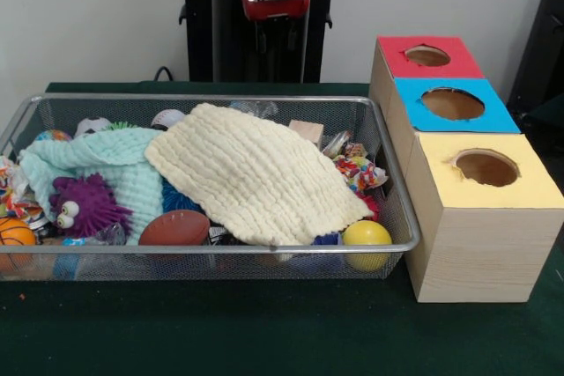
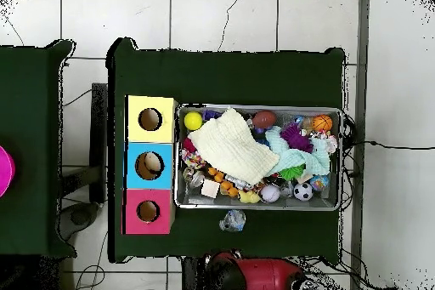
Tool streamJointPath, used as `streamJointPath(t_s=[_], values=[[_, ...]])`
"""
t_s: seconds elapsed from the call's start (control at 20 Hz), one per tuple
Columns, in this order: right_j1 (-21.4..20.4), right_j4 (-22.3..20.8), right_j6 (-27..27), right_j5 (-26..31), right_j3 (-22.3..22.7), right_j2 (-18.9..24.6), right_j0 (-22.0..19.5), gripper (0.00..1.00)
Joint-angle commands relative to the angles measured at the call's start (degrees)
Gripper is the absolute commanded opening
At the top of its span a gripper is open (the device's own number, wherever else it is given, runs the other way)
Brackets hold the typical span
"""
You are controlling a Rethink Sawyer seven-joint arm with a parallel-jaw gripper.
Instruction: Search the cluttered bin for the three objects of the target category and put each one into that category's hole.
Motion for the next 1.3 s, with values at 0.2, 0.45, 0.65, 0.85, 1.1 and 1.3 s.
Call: streamJointPath(t_s=[0.2, 0.45, 0.65, 0.85, 1.1, 1.3], values=[[3.92, 3.83, 4.65, 7.02, -13.41, 6.45, -1.0, 1.0], [7.29, 2.35, 5.31, 3.83, -15.02, 5.99, -1.05, 1.0], [9.12, 1.15, 4.88, 2.24, -15.99, 6.39, -1.74, 1.0], [10.29, -0.27, 4.79, 0.27, -16.14, 6.15, -2.24, 1.0], [12.61, -2.12, 5.56, -4.02, -16.1, 4.5, -2.33, 1.0], [15.26, -3.94, 6.1, -8.06, -16.62, 3.28, -2.71, 1.0]])
